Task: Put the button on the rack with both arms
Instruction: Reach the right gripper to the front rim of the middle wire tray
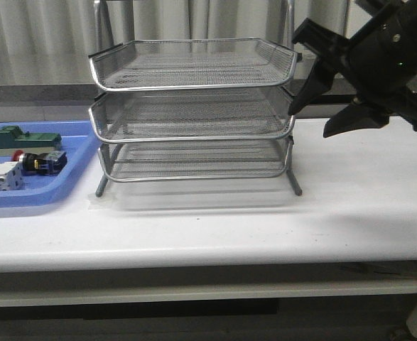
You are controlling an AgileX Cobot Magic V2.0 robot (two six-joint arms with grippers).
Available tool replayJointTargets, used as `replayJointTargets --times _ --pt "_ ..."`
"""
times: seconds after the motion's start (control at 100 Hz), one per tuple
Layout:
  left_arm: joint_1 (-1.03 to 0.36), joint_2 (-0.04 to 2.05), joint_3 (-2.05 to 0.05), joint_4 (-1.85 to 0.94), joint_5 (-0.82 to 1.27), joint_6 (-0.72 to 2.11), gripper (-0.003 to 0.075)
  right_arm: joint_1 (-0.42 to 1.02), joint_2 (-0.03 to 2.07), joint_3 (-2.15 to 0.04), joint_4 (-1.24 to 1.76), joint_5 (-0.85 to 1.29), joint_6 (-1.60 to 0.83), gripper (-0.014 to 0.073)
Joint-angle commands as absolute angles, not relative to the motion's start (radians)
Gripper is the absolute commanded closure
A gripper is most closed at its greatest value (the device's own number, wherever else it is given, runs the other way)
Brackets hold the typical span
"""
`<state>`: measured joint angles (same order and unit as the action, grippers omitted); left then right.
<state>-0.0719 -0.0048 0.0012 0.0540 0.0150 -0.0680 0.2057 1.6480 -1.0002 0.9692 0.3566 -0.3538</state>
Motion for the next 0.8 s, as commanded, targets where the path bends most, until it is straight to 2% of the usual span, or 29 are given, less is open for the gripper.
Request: replayJointTargets --times 0.0,0.36,0.65,0.7,0.79 --pt "-0.073 -0.040 0.047 0.053 -0.061 -0.075 0.0716 0.206 1.642 -1.058 1.030 0.355 -0.407 0.0178" --pt "-0.073 -0.040 0.047 0.053 -0.061 -0.075 0.0716 0.206 1.771 -1.160 1.305 0.418 -0.649 0.0178" --pt "-0.073 -0.040 0.047 0.053 -0.061 -0.075 0.0716 0.206 1.812 -1.164 1.345 0.426 -0.669 0.0185" --pt "-0.073 -0.040 0.047 0.053 -0.061 -0.075 0.0716 0.206 1.812 -1.164 1.345 0.426 -0.669 0.0214" --pt "-0.073 -0.040 0.047 0.053 -0.061 -0.075 0.0716 0.206 1.812 -1.164 1.345 0.426 -0.669 0.0321"
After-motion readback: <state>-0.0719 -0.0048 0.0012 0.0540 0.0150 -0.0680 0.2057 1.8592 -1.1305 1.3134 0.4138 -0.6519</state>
